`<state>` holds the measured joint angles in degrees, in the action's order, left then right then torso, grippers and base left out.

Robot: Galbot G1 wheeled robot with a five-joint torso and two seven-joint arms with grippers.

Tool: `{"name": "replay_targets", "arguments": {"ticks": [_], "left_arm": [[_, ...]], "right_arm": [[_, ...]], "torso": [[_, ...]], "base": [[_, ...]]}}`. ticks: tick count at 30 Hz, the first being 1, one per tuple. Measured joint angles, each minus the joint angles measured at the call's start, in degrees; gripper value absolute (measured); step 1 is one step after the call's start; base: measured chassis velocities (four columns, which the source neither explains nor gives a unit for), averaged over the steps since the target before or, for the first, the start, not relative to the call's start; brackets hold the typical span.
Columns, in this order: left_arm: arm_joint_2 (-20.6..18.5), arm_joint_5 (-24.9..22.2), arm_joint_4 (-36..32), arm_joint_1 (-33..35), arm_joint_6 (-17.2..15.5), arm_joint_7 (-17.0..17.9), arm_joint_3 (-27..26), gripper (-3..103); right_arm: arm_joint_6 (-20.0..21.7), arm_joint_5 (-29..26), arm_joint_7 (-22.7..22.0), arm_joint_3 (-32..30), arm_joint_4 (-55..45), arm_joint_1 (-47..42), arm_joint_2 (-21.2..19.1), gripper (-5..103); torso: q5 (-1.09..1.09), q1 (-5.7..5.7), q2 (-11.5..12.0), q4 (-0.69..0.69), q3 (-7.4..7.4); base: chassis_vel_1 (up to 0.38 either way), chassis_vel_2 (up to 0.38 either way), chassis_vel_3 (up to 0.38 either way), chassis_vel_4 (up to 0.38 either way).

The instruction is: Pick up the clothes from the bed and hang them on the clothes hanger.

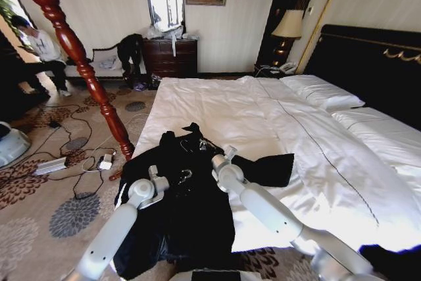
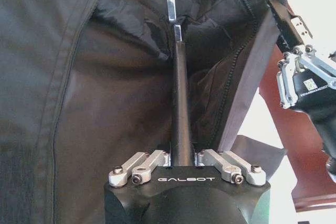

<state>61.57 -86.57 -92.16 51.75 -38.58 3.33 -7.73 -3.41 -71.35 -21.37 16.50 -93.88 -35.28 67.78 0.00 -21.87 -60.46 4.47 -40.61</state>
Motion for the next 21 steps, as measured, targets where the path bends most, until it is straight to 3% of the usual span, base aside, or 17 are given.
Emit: {"name": "replay_targets", "arguments": {"ticks": [8, 16, 21], "left_arm": [[-2.8, 3.4, -0.8, -1.7, -0.5, -3.2, 2.9, 18], [-6.8, -0.3, -5.9, 2.6, -3.0, -5.4, 2.1, 18], [-6.2, -0.6, -5.1, 2.2, -3.6, -6.4, 1.8, 18]], "right_arm": [[-0.2, 1.2, 0.1, 0.4, 1.1, -0.2, 1.4, 0], [-0.4, 1.8, 0.5, -1.5, 2.8, 0.3, 2.2, 0], [-0.4, 1.9, 0.5, -1.8, 2.7, 0.0, 2.2, 0]], "torso": [[0.0, -0.01, 0.0, 0.01, 0.0], [0.0, -0.01, 0.0, -0.01, 0.0], [0.0, -0.01, 0.0, -0.01, 0.0]], "base": [[0.0, 0.0, 0.0, 0.0], [0.0, 0.0, 0.0, 0.0], [0.0, 0.0, 0.0, 0.0]]}}
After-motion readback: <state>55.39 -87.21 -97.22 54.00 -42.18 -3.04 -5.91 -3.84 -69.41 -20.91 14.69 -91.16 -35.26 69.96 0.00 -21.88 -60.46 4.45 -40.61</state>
